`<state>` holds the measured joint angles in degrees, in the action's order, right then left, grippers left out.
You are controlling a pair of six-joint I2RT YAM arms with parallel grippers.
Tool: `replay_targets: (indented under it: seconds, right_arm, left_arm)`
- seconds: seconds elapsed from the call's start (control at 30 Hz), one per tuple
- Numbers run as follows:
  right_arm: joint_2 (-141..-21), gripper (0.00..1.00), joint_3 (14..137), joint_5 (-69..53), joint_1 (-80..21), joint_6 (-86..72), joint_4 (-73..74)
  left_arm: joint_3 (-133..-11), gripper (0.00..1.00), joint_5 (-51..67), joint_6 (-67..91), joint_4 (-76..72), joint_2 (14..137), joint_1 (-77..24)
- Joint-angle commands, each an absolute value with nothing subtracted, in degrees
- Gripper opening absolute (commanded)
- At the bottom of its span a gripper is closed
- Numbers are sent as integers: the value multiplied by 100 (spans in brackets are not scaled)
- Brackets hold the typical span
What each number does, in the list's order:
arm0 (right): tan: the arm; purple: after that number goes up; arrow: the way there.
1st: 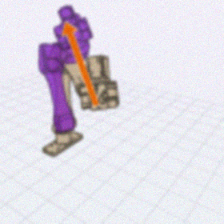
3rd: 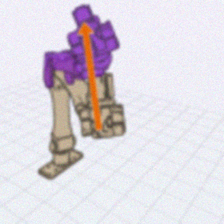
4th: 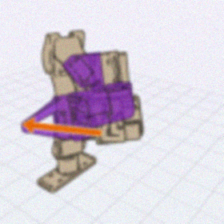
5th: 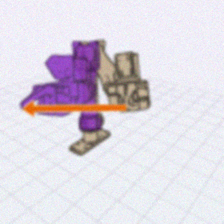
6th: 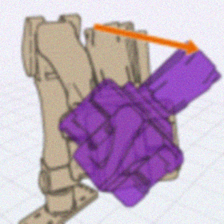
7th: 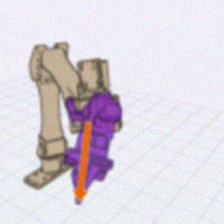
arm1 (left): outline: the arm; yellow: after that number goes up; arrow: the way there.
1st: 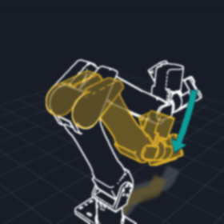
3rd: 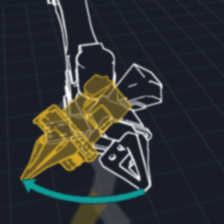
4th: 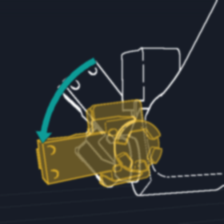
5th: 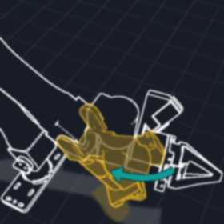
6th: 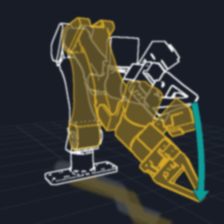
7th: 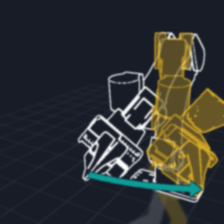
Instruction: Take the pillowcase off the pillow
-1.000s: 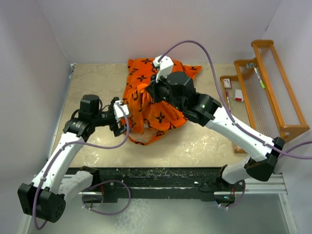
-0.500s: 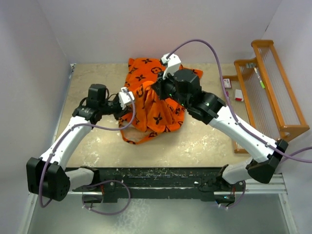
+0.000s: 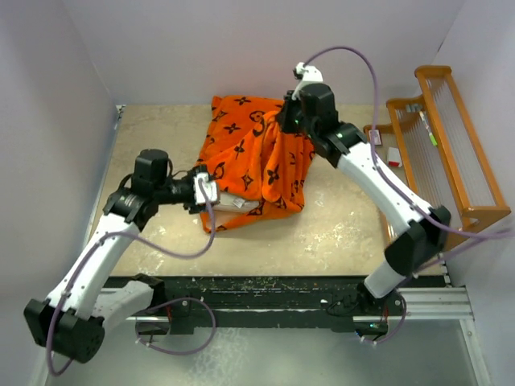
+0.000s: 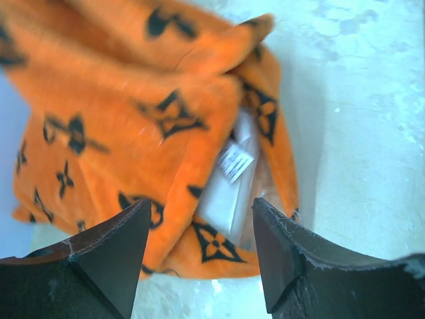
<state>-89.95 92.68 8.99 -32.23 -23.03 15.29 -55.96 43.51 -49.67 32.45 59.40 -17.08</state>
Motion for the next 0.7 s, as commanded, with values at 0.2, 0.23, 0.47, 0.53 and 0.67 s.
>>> replay_targets:
  seconds: [0.2, 0.23, 0.47, 0.53, 0.67]
  right_arm:
    - [-10045, 0, 10607, 400, -3207, -2697, 1273]
    - [-10046, 0, 10558, 444, -3208, -2687, 1249]
    - [-9962, 0, 10353, 574, -3193, -2545, 1143]
    - [-9929, 0, 10327, 552, -3181, -2515, 1143]
    - [-9914, 0, 10360, 463, -3138, -2466, 1143]
  left_arm:
    - [-4805, 47, 3215, -6692, 3059, 6223, -3152]
    - [-4760, 42, 3068, -6834, 2918, 6362, -3163]
    - [-4897, 56, 1909, -7105, 1829, 7418, -3155]
    - [-4813, 62, 1952, -7315, 1716, 7457, -3155]
    - [-4602, 71, 2025, -7460, 1813, 7534, -3164]
